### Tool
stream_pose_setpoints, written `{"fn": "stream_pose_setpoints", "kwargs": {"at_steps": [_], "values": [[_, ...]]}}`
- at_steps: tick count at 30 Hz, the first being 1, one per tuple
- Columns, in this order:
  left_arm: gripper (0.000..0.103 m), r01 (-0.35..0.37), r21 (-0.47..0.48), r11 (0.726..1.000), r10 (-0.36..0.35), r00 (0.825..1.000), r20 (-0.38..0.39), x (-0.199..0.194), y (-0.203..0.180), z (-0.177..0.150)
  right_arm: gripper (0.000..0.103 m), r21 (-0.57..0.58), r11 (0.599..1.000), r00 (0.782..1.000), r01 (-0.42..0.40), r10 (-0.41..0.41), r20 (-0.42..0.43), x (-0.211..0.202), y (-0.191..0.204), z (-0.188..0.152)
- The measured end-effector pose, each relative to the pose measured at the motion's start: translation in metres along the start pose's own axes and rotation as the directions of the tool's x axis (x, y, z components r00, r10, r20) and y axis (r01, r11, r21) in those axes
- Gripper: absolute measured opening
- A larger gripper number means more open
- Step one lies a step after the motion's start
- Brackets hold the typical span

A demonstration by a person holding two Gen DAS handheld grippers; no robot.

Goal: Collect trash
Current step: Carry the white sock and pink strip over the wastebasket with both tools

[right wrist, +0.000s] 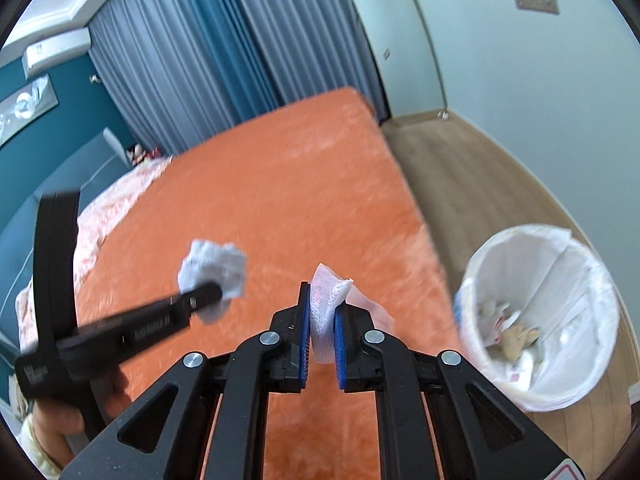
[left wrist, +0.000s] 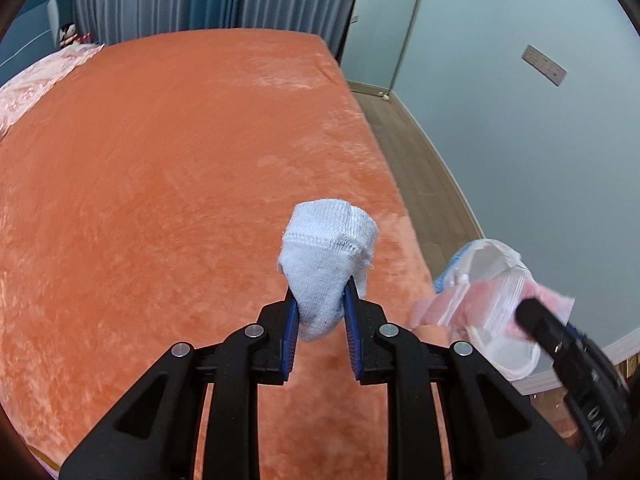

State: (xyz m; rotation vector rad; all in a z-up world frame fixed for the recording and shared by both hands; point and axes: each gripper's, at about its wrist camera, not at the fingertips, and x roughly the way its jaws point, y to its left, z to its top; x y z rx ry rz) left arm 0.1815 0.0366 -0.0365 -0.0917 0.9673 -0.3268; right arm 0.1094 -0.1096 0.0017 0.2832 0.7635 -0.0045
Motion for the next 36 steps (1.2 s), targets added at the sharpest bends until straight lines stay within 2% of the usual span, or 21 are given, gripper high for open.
{"fn": "stream_pose_setpoints", "kwargs": {"at_steps": [8, 15, 24, 36], "values": [[0.020, 0.034, 0.088, 0.996, -0.036, 0.999, 0.020, -0.019, -0.059, -0.010, 0.010, 0.026, 0.999, 0.994, 0.025, -0.028, 0.107, -0.053, -0.028, 0.021], [0.020, 0.061, 0.160, 0.985, -0.066, 0.997, 0.026, -0.025, -0.102, -0.016, 0.010, 0.061, 0.997, 0.987, 0.045, -0.054, 0.151, -0.077, -0.052, 0.027], [0.020, 0.093, 0.233, 0.968, -0.098, 0.995, 0.012, -0.023, -0.151, -0.023, 0.010, 0.109, 0.991, 0.981, 0.077, -0.095, 0.172, -0.089, -0.088, 0.028], [0.021, 0.140, 0.289, 0.947, -0.136, 0.990, -0.032, -0.003, -0.198, -0.021, 0.010, 0.160, 0.980, 0.975, 0.120, -0.146, 0.166, -0.094, -0.121, 0.022]]}}
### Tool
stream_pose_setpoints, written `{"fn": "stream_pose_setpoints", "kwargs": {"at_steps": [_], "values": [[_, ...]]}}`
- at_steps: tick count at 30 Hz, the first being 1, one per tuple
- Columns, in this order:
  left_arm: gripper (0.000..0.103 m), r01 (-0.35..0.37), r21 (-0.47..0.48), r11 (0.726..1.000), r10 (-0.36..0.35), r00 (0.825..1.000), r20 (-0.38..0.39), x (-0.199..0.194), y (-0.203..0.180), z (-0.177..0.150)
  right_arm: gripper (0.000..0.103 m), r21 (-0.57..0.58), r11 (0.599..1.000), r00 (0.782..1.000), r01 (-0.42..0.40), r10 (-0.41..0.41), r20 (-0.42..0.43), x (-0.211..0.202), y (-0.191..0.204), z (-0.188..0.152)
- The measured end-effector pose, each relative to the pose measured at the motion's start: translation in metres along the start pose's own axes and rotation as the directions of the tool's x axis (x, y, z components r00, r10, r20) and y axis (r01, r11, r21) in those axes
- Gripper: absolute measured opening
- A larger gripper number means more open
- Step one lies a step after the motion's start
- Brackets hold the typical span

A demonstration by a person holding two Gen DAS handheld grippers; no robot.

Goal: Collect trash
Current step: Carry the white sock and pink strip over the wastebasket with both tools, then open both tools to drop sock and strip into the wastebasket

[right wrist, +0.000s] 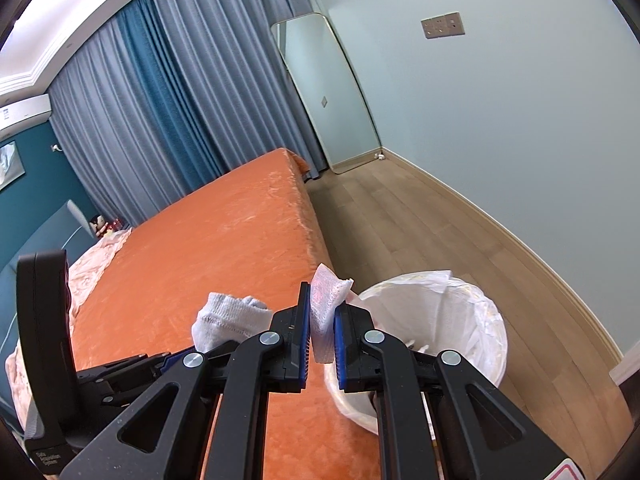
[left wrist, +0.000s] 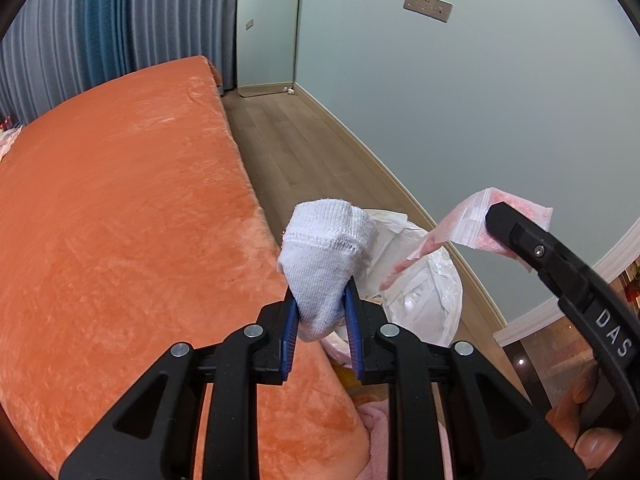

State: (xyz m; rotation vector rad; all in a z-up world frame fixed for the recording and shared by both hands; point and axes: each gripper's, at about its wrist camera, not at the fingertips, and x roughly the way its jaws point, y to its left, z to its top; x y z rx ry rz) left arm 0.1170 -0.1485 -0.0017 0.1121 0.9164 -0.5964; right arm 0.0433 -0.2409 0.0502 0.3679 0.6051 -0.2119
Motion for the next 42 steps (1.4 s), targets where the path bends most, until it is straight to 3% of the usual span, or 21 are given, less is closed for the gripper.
{"fn": "stream_pose_setpoints", "kwargs": {"at_steps": [15, 33, 35, 37, 42], "values": [[0.022, 0.038, 0.051, 0.998, -0.036, 0.998, -0.043, 0.046, -0.037, 0.022, 0.010, 0.059, 0.997, 0.998, 0.052, -0.050, -0.042, 0.030, -0.042, -0.006], [0.022, 0.063, 0.068, 0.996, -0.055, 0.991, -0.118, 0.108, -0.038, 0.034, 0.010, 0.093, 0.992, 0.989, 0.086, -0.074, -0.124, 0.073, -0.069, -0.023], [0.034, 0.056, 0.065, 0.996, -0.047, 0.991, -0.128, 0.113, -0.038, 0.034, 0.012, 0.092, 0.992, 0.988, 0.091, -0.078, -0.130, 0.077, -0.069, -0.022], [0.052, 0.038, 0.053, 0.998, -0.031, 0.992, -0.125, 0.116, -0.036, 0.034, 0.017, 0.092, 0.990, 0.987, 0.105, -0.092, -0.129, 0.078, -0.070, -0.022], [0.057, 0.015, 0.024, 1.000, -0.012, 0.992, -0.122, 0.115, -0.024, 0.033, 0.038, 0.106, 0.986, 0.984, 0.127, -0.111, -0.137, 0.078, -0.071, -0.023]]}}
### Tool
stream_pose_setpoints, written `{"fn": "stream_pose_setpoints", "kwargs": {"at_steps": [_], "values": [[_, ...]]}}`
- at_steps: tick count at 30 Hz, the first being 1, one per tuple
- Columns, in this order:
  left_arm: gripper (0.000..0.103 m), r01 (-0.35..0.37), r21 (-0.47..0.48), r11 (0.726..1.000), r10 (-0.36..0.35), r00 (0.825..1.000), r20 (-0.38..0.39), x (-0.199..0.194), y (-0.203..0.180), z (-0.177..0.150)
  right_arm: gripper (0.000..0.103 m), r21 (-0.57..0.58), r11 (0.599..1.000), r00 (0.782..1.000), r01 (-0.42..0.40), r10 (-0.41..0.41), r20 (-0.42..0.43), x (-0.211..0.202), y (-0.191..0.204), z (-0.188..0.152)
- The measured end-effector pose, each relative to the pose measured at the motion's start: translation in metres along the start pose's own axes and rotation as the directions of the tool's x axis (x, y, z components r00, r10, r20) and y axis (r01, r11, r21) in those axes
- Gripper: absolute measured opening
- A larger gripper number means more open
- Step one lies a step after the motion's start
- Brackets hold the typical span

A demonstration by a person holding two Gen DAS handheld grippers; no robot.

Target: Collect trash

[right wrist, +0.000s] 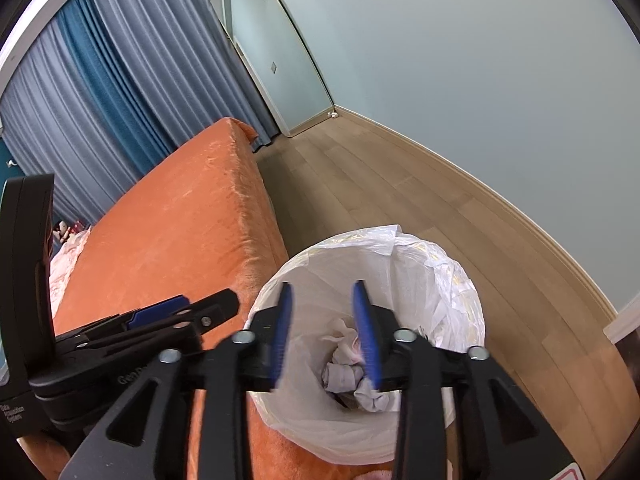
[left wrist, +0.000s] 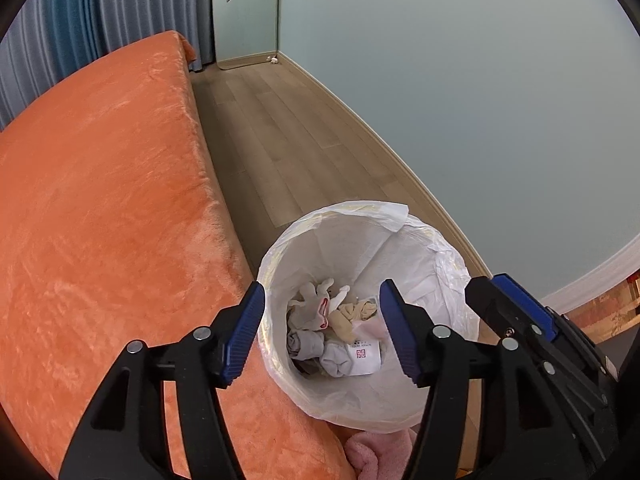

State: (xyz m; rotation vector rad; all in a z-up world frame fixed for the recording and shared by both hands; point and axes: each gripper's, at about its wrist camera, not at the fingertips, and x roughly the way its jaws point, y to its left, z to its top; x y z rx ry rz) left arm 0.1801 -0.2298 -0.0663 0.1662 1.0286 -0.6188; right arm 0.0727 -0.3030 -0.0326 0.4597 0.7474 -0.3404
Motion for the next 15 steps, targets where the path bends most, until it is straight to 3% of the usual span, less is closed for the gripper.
{"fn": "stream_pose_setpoints", "kwargs": {"at_steps": [10, 13, 15], "values": [[0.061, -0.037, -0.049, 0.998, 0.037, 0.999, 0.016, -0.025, 0.024, -0.017, 0.054, -0.047, 0.999, 1.000, 0.018, -0.018, 0.005, -0.017, 0.017, -0.008], [0.070, -0.051, -0.062, 0.997, 0.053, 0.998, 0.032, -0.037, 0.030, -0.026, 0.058, -0.069, 0.997, 1.000, 0.028, -0.028, 0.002, -0.025, 0.022, -0.016], [0.071, -0.068, -0.070, 0.995, 0.071, 0.996, 0.045, -0.045, 0.034, -0.034, 0.062, -0.080, 0.996, 1.000, 0.029, -0.029, 0.001, -0.031, 0.024, -0.024]]}}
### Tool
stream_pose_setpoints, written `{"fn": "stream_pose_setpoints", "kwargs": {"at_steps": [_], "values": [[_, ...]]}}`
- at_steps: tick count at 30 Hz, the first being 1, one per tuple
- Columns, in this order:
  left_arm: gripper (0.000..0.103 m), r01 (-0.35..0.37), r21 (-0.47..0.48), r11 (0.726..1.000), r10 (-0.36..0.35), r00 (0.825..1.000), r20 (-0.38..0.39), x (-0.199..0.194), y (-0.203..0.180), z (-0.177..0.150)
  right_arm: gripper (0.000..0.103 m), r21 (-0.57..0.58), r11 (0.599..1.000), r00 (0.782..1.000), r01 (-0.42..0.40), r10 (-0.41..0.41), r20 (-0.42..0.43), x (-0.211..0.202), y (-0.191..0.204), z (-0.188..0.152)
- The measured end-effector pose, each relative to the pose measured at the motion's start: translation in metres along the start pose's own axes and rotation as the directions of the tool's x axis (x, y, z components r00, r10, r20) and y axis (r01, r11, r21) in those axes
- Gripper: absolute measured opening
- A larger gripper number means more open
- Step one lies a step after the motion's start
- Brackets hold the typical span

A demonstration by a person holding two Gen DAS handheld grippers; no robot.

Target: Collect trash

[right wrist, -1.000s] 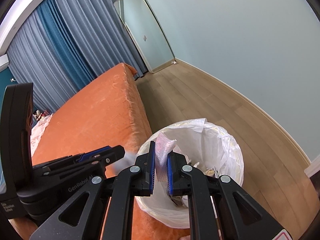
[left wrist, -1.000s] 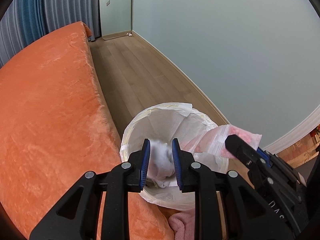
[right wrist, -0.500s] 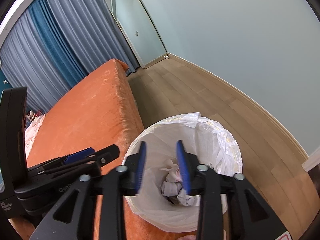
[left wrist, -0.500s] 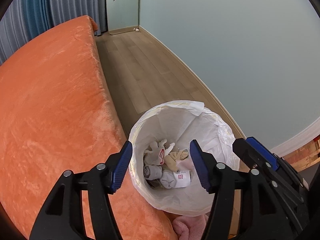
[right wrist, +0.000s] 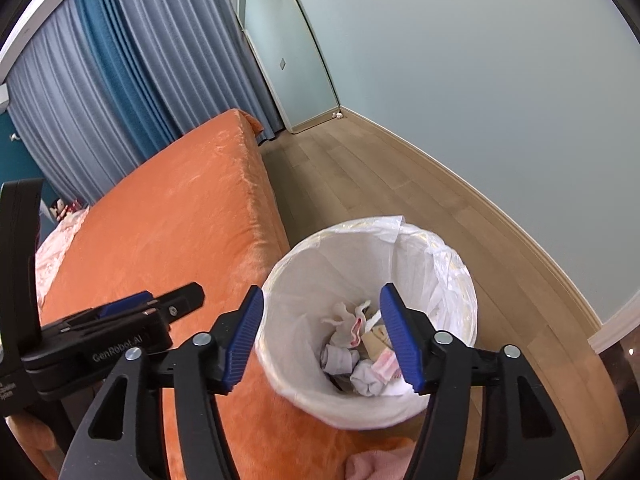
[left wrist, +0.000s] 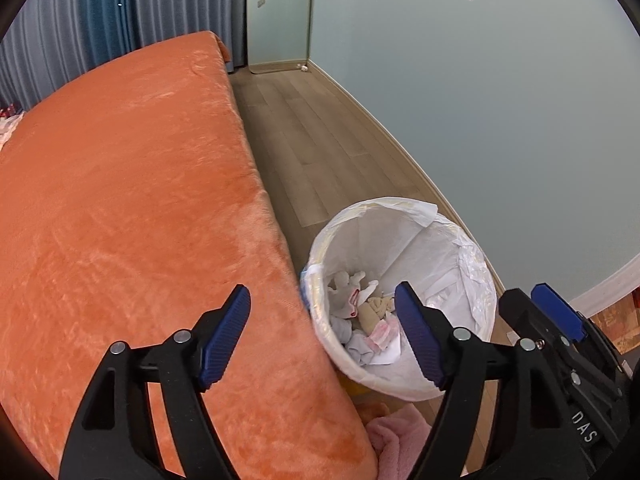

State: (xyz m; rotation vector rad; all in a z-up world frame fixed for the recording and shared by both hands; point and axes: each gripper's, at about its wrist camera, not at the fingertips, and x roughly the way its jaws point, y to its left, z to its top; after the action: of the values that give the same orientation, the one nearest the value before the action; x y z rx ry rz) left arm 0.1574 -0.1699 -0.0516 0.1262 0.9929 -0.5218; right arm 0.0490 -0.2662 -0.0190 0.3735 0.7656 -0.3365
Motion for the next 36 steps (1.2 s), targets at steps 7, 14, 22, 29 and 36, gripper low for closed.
{"fn": "stream_pose_setpoints", "kwargs": {"at_steps": [7, 14, 22, 29, 36], "values": [[0.082, -0.055, -0.021, 0.998, 0.056, 0.998, 0.030, -0.028, 0.014, -0.029, 0.073, -0.058, 0.998, 0.999, 0.034, -0.034, -0.009, -0.015, 0.011, -0.027], [0.092, -0.133, -0.029, 0.991, 0.135, 0.988, 0.076, -0.054, 0.024, -0.053, 0.086, -0.070, 0.996, 0.998, 0.058, -0.057, 0.004, -0.034, 0.016, -0.049], [0.096, -0.198, -0.070, 0.978, 0.203, 0.976, 0.075, -0.067, 0.035, -0.080, 0.096, -0.183, 0.973, 0.990, 0.141, -0.140, 0.022, -0.043, 0.033, -0.070], [0.096, -0.217, -0.077, 0.973, 0.223, 0.972, 0.074, -0.076, 0.035, -0.093, 0.096, -0.202, 0.968, 0.988, 0.151, -0.152, 0.014, -0.055, 0.034, -0.076], [0.096, -0.217, -0.070, 0.974, 0.222, 0.972, 0.075, -0.082, 0.030, -0.099, 0.096, -0.209, 0.963, 0.985, 0.169, -0.169, 0.020, -0.065, 0.032, -0.080]]}}
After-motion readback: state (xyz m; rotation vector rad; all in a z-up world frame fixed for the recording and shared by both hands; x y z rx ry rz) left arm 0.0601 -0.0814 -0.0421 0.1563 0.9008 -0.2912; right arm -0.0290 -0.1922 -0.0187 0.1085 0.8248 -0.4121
